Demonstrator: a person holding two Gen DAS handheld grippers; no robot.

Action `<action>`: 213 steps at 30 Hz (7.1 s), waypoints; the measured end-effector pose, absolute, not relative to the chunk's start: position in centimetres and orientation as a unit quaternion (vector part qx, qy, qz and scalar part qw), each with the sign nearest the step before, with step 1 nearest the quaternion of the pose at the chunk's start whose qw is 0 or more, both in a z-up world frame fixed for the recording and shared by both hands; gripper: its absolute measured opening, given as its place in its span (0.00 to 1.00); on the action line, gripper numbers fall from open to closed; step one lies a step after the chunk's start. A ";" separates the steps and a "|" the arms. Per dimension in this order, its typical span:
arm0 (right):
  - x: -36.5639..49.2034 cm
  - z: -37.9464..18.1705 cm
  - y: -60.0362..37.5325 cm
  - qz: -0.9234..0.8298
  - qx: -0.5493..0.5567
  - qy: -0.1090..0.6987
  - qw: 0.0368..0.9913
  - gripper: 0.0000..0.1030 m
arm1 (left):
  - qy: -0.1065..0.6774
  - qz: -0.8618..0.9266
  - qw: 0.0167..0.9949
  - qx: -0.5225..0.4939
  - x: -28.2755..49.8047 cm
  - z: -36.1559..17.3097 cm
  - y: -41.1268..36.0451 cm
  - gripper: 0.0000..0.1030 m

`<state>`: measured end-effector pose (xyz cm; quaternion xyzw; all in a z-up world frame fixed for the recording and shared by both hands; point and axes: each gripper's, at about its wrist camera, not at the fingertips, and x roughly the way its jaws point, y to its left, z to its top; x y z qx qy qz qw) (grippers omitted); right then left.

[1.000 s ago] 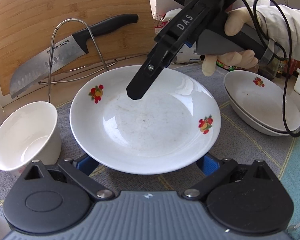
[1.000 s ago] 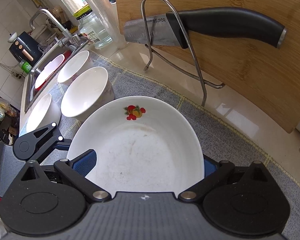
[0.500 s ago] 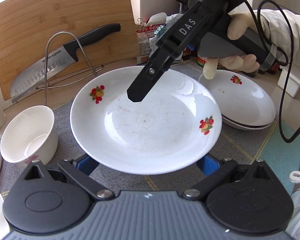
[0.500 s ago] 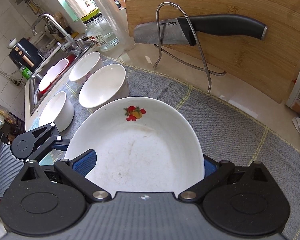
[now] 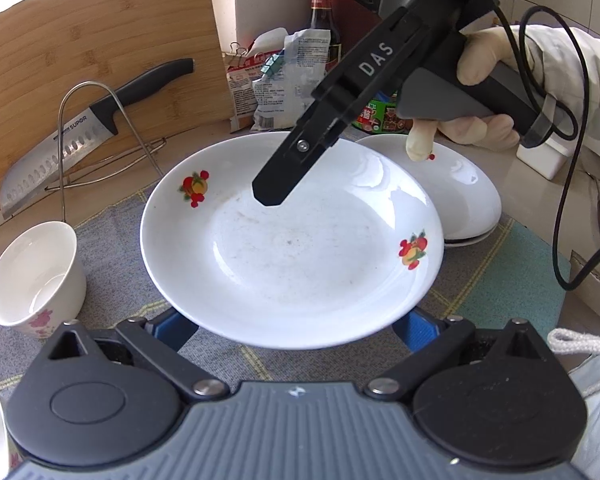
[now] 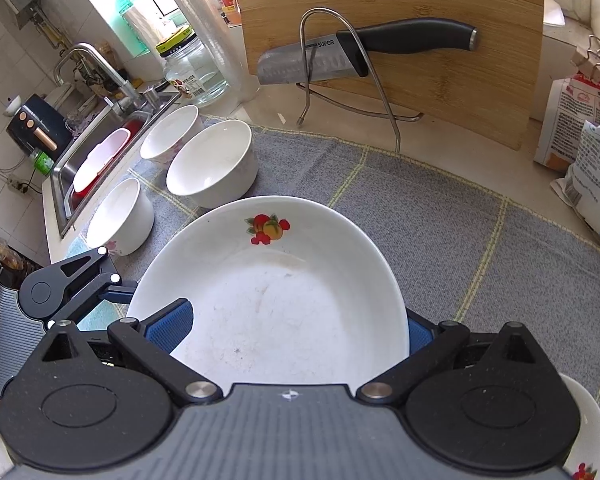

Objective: Organize plates and bowls
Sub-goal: 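Lift the fruit-print plate with the right tool and carry it toward the plate stack, then lower the fruit-print plate onto the plate stack and open the right tool, then withdraw the right tool from the plate stack, then move the right tool toward the pink-flowered white bowls while the left tool approaches them too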

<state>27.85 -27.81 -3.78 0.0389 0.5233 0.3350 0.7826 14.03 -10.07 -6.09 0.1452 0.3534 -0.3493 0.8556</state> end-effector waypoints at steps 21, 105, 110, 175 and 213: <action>22.6 -3.2 -34.9 0.247 0.090 0.510 0.819 1.00 | 0.337 -0.437 0.813 0.186 13.1 -5.8 -14.5 0.98; 16.6 -5.8 -43.8 0.110 0.184 0.523 0.825 1.00 | 0.359 -0.509 0.738 0.258 17.0 -8.2 -22.5 0.98; 16.5 -5.7 -43.6 0.106 0.179 0.524 0.826 1.00 | 0.360 -0.505 0.740 0.260 17.4 -8.3 -22.6 0.98; 16.3 -1.2 -33.1 0.185 -0.023 0.418 0.889 1.00 | 0.299 -0.307 0.898 0.101 16.7 -3.1 -13.1 0.99; 17.5 -9.2 0.6 0.313 -0.111 0.443 0.832 1.00 | 0.324 -0.194 0.923 0.071 15.3 -3.9 17.2 0.99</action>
